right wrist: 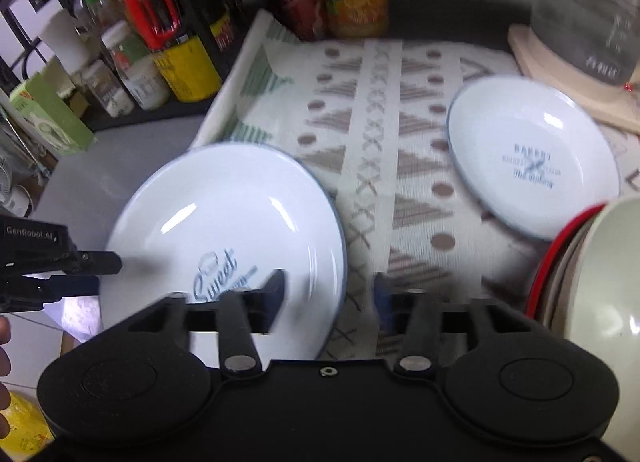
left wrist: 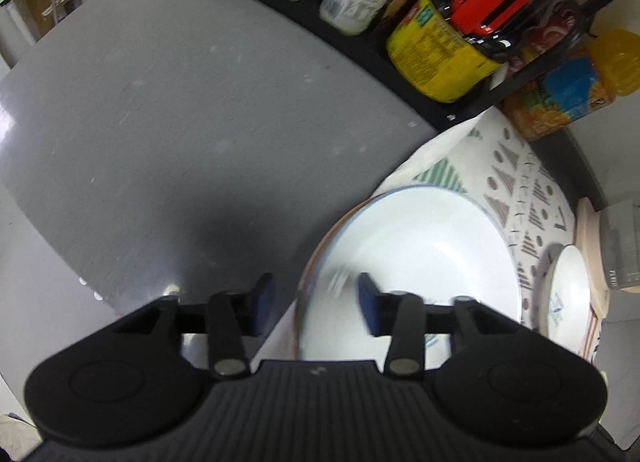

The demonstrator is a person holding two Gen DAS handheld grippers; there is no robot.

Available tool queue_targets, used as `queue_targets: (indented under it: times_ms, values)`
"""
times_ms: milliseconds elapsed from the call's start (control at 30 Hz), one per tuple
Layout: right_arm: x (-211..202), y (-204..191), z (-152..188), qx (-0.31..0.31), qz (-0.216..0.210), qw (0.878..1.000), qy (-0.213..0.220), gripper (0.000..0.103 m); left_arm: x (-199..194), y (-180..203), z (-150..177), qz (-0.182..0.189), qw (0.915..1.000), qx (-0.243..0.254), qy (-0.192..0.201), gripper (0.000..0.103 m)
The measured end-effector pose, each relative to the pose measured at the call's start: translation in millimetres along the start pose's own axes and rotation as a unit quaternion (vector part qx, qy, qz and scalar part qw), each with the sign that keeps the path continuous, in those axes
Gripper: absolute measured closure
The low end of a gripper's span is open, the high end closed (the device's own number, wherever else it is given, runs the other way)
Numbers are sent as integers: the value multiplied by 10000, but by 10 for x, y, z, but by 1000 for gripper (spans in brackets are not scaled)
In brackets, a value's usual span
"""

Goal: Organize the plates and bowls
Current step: 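Open both grippers and release the 'Sweet' plate rim, then move both grippers to the white 'BAKERY' plate and grip its rim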

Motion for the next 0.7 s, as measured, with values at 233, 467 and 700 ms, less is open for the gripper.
queue_targets:
  times_ms: [233, 467, 700]
  values:
    - [-163, -34, -294, -328, 190, 9978, 552, 17, -122, 322, -299, 99, 9977, 600, 286, 26]
    - [-216, 122, -565, 96, 253, 9966, 779, 6, -73, 648, -455, 327, 9935, 1066, 212, 26]
    - [-320, 331, -768, 658, 439, 9916, 1027, 1, -38, 1039, -597, 512, 9835, 1712, 289, 26]
Point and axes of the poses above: each gripper's, at about its wrist camera, not at the fingertips, and x roughly the way its jaws point, y to its right, z to its underside, the point moved 8 cm from there along x, roughly the way its jaws point, and after that the axes turned 8 degrees about x, right-handed, at the moved point
